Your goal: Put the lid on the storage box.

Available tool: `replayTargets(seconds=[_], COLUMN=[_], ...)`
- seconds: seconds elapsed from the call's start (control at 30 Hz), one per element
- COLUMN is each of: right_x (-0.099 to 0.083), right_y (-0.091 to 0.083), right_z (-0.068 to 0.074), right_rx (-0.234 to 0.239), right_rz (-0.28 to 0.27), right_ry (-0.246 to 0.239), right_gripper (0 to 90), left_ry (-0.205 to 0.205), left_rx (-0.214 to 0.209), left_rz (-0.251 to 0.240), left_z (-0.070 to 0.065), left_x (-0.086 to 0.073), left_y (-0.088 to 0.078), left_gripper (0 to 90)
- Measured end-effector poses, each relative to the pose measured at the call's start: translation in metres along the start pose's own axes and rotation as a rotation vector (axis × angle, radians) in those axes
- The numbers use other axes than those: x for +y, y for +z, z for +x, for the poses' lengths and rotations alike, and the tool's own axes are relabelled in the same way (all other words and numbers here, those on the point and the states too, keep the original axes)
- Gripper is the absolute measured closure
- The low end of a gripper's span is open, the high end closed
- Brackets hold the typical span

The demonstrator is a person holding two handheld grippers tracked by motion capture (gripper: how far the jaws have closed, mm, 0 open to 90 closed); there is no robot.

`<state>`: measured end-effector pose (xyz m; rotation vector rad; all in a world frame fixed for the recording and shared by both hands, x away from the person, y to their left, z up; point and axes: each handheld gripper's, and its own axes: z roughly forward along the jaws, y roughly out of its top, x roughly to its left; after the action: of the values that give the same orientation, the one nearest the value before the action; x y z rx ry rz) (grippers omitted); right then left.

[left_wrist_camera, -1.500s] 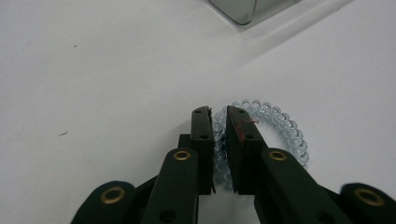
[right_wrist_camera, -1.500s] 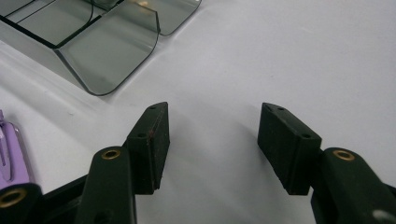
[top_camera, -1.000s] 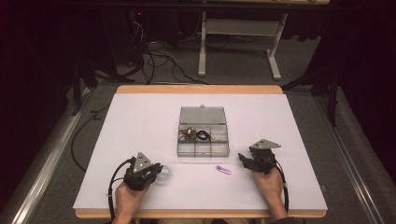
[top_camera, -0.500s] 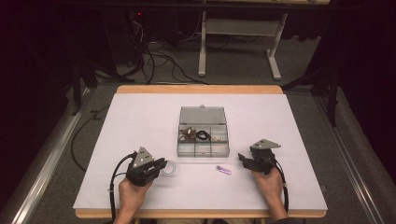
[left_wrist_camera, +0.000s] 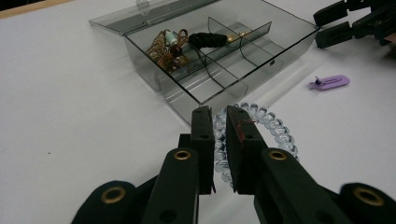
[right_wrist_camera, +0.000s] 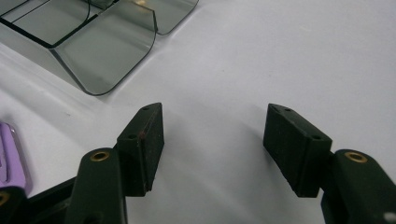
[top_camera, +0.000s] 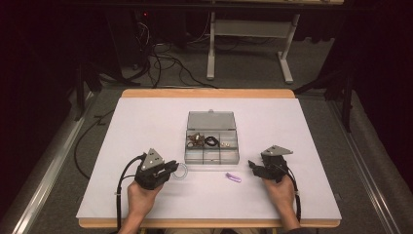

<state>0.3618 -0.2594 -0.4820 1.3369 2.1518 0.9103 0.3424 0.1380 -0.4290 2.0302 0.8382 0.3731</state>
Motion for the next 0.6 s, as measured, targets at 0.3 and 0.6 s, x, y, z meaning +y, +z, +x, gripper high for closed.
replayTargets(seconds=[0.3,0.6], right_x=[0.000,0.000], right_y=[0.000,0.000], right_z=[0.000,0.000], right_rx=[-0.001,-0.001], right_rz=[0.001,0.001], right_ry=[-0.003,-0.006], right_gripper=[38.9,39.0], left_ry=[-0.012,-0.008], left_rx=[-0.019,-0.028], left_rz=[-0.020,-0.021], left_z=[0.001,0.001], left_x=[0.009,0.018], left_y=[0.006,0.012], left_gripper=[82.2,82.3])
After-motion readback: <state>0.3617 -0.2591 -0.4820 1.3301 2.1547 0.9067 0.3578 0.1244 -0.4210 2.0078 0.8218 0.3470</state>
